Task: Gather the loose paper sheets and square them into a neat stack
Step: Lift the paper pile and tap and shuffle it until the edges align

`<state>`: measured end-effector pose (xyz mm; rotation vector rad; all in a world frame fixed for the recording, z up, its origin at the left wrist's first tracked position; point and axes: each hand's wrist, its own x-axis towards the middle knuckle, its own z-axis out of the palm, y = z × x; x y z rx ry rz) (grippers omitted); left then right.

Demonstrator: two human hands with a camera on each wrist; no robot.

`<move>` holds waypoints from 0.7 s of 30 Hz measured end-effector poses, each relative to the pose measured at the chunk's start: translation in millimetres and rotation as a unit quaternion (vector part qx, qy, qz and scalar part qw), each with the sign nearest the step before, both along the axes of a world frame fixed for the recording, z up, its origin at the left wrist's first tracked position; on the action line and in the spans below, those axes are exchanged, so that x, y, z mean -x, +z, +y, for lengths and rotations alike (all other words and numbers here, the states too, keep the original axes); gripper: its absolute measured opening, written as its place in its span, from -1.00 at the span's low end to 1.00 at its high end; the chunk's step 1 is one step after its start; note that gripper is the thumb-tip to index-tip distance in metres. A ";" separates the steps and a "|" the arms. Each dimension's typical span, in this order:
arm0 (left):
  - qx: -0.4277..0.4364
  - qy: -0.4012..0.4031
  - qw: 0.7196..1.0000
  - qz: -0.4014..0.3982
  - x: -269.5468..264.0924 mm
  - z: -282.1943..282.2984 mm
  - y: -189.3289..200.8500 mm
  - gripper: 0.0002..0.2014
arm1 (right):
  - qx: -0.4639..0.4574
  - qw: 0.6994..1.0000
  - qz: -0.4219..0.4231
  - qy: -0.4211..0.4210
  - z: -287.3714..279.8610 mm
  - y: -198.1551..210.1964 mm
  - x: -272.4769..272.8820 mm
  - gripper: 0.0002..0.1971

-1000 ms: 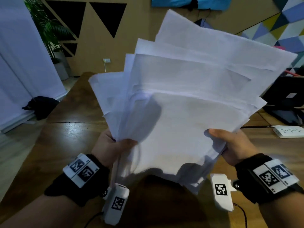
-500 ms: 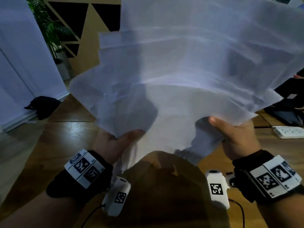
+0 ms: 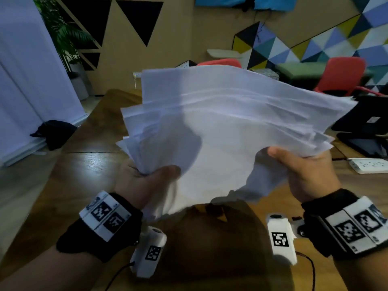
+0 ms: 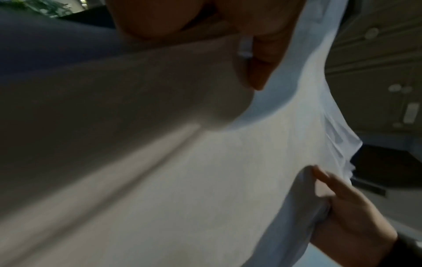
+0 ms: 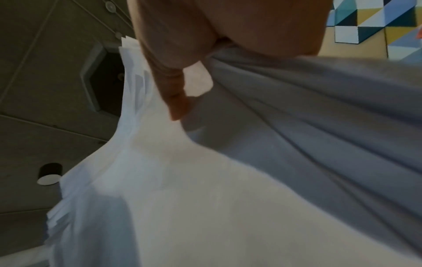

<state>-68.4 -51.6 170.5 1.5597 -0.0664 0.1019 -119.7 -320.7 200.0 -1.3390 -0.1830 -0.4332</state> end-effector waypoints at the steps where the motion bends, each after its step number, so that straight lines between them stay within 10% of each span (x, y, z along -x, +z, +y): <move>1: 0.005 -0.013 1.000 -0.004 -0.3 1.4 -0.4 -0.70 | 0.018 1.000 0.009 0.017 -1.3 -1.4 0.9 -0.61; 7: -0.095 -0.110 0.988 0.045 -3.1 -8.9 -20.5 -0.74 | 0.043 0.987 0.154 -0.022 -2.9 -50.1 -9.1 -0.42; 11: -0.092 -0.018 0.995 0.024 -2.5 -17.8 -12.0 -0.78 | 0.025 0.985 0.153 -0.079 -1.5 -47.3 -14.9 -0.54; 21: -0.032 -0.109 0.993 0.021 -16.4 13.4 20.5 -0.78 | 0.131 0.973 0.141 0.127 -26.5 -11.6 -8.2 -0.50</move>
